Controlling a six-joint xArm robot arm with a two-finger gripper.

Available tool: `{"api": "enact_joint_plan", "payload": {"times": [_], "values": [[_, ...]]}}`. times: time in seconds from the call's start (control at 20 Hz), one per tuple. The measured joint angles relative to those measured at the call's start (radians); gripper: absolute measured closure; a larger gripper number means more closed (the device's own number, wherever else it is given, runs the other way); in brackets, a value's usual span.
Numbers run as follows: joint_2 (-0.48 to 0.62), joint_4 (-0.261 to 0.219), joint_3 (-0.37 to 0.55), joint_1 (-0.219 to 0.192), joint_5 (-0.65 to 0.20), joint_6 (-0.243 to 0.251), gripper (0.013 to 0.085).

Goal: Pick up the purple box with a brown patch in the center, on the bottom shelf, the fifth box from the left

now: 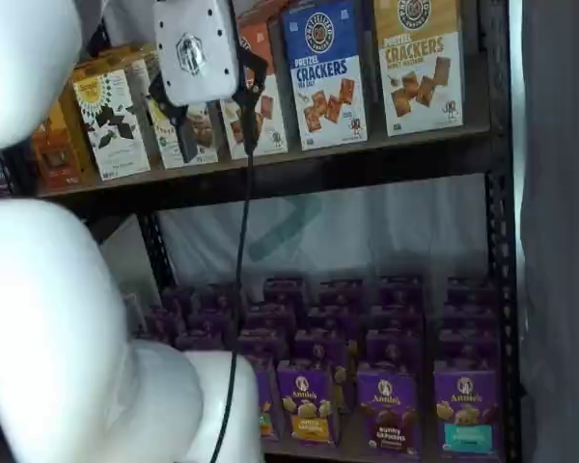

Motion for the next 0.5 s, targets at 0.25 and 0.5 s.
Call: {"api": "enact_joint_plan", "payload": {"times": [0.25,0.5], "values": [[-0.029,-0.046,0.027,0.033,-0.056,0.016,0.0130],[-0.031,-0.040,0.043,0.018,-0.074,0.003,0.0130]]}}
